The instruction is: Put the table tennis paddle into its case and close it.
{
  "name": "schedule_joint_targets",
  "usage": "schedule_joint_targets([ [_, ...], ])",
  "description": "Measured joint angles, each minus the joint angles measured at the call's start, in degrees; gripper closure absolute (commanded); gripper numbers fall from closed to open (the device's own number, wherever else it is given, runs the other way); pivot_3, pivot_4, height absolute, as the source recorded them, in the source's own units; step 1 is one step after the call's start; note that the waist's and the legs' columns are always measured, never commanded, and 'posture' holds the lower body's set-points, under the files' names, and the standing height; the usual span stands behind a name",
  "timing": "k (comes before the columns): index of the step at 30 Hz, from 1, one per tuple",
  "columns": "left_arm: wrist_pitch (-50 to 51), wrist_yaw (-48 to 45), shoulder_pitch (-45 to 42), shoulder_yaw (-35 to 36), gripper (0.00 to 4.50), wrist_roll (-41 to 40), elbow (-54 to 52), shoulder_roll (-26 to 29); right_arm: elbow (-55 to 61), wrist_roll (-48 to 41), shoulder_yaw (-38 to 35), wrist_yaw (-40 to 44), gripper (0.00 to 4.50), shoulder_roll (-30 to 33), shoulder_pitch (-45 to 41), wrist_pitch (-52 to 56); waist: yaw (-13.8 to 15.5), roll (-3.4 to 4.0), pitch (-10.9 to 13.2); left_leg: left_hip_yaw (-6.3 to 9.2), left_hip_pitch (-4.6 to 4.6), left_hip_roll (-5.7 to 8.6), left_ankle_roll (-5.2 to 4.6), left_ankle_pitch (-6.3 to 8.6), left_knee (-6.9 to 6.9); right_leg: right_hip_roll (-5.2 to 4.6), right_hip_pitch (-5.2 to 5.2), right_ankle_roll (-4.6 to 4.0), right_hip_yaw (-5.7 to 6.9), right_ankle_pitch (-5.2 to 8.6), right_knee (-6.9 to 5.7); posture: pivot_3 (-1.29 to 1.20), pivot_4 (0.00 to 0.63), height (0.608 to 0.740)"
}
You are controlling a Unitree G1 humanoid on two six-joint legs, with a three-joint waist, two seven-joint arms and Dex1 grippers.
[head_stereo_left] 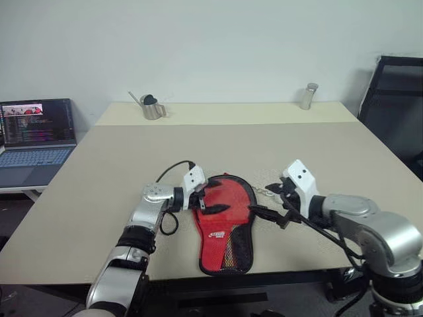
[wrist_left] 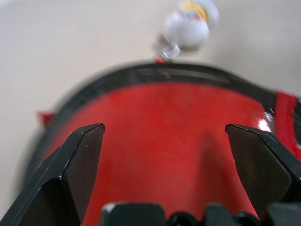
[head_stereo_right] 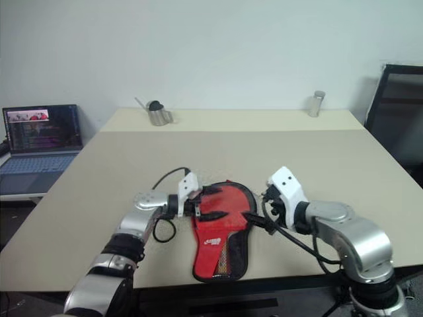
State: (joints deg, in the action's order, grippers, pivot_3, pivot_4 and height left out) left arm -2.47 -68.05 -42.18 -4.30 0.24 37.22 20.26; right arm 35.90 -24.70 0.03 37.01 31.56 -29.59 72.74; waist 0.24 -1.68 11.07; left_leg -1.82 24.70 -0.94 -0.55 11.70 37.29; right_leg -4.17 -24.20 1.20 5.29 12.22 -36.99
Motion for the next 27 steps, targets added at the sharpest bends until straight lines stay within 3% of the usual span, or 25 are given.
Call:
schedule_joint_targets([
  [5, 0.1, 2.6, -0.9, -2.0, 0.03, 1.0, 0.4, 0.5, -5.7, 2.5, 3.2, 5.0, 0.0, 10.8, -1.6, -10.7, 0.0, 0.0, 0.0, -0.04, -0.01, 0.04, 0.0, 0.0, 0.01, -0.02, 0.02, 0.01, -0.04, 0.0, 0.05, 0.0, 0.15, 0.74],
  [10, 0.1, 4.0, -2.2, -2.9, 0.03, 1.1, 2.3, 0.5, -17.1, 14.3, 13.2, 8.7, 0.0, 17.9, -2.1, -29.5, 0.0, -0.01, 0.0, -0.08, -0.01, 0.07, 0.0, 0.0, 0.02, -0.03, 0.03, 0.02, -0.06, 0.0, 0.06, 0.0, 0.15, 0.74],
  [16, 0.6, 4.4, -3.5, -3.9, 0.03, 0.8, 3.8, -0.3, -30.7, 24.1, 20.0, 11.6, 0.0, 17.4, -4.1, -45.6, 0.0, -0.01, 0.0, -0.12, -0.01, 0.06, 0.0, 0.0, 0.04, -0.02, 0.03, 0.03, -0.07, 0.0, 0.05, 0.0, 0.15, 0.74],
  [24, 0.5, 3.7, -3.6, -4.7, 0.03, 0.5, 3.9, -0.9, -46.8, 29.9, 21.7, 13.4, 0.0, 12.6, -8.5, -54.4, 0.0, -0.01, 0.0, -0.09, -0.01, 0.06, 0.0, 0.0, 0.11, -0.02, 0.05, 0.02, -0.06, 0.0, 0.02, 0.0, 0.15, 0.74],
  [27, 0.5, 3.1, -3.7, -5.2, 0.0, 0.5, 3.9, -0.8, -50.1, 30.8, 21.7, 14.5, 0.9, 11.4, -9.6, -55.2, 0.0, -0.01, 0.0, -0.09, -0.01, 0.05, 0.0, 0.0, 0.12, -0.02, 0.06, 0.02, -0.05, -0.01, 0.01, 0.0, 0.15, 0.74],
])
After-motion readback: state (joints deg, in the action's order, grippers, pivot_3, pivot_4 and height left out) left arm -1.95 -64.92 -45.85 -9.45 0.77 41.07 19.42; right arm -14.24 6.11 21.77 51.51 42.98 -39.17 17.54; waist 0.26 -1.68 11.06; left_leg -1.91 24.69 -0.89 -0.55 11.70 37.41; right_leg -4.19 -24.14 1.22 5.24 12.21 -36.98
